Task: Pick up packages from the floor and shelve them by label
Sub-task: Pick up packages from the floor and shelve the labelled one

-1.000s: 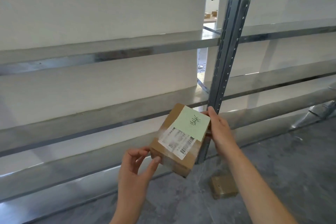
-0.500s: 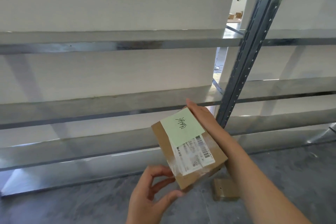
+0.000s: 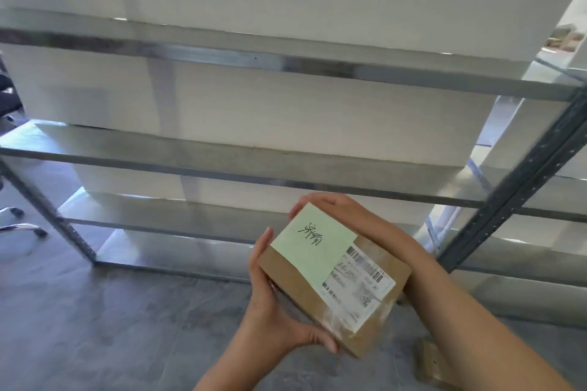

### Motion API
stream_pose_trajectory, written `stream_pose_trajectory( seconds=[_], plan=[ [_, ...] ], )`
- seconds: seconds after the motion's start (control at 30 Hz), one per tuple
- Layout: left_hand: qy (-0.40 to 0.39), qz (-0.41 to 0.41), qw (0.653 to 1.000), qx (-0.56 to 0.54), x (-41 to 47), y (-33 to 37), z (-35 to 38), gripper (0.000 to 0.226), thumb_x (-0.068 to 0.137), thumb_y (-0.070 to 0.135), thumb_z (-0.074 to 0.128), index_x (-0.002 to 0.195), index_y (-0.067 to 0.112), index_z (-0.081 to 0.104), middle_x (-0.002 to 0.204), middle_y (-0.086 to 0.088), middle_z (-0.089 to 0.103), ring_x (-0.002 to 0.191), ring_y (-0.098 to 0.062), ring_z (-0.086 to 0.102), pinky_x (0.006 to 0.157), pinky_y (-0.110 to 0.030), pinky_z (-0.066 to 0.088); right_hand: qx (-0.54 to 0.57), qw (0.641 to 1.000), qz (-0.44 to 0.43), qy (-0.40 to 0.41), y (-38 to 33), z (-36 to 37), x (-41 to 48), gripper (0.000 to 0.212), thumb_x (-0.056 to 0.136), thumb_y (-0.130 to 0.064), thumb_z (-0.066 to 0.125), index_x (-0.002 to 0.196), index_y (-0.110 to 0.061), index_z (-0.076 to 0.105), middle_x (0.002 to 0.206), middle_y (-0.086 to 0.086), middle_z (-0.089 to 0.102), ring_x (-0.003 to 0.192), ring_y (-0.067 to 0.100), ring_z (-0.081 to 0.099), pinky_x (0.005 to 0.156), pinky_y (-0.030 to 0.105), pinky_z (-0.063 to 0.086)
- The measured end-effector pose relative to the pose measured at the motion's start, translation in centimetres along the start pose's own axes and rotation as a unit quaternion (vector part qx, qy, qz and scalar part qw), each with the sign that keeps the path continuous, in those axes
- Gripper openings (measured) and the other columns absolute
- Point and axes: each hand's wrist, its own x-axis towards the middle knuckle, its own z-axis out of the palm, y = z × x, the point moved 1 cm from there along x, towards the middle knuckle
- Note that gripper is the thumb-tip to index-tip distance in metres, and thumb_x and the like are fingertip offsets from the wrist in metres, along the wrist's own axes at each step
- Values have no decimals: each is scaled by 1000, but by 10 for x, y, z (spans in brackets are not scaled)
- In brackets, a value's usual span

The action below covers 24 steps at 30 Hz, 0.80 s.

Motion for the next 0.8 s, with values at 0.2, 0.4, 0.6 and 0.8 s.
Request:
stream_pose_trajectory(
  seconds=[0.2,0.4,0.6,0.8],
  plan=[
    [134,-37,986,-96,2,-23,-93,132,23,39,98,137,34,31,143,12,47,134,-15,50,105,-54,47,-125,992,-1,-4,-55,64,78,52,90,-62,53,89,-12,71,73,-7,67,55,0,57,59,21,40],
    [303,-28,950,-63,6,-40,-207,124,16,53,97,123,51,35,131,26,48,124,1,52,101,-32,47,19,995,4,-94,-119,134,137,37,97,-50,50,97,-29,80,95,-5,80,83,9,73,74,20,54],
    [369,5,930,-7,12,-47,-285,123,26,31,97,129,36,30,124,44,42,120,15,47,98,-8,43,248,967,-5,66,-153,219,178,38,96,-31,50,68,-16,71,61,-2,70,57,13,64,60,29,49],
    [431,16,901,34,34,-57,-339,125,30,15,100,131,33,28,126,42,39,122,12,46,102,-14,44,336,938,-19,83,-184,277,209,38,99,-44,45,81,-29,74,90,8,78,87,27,74,85,46,58]
  ],
)
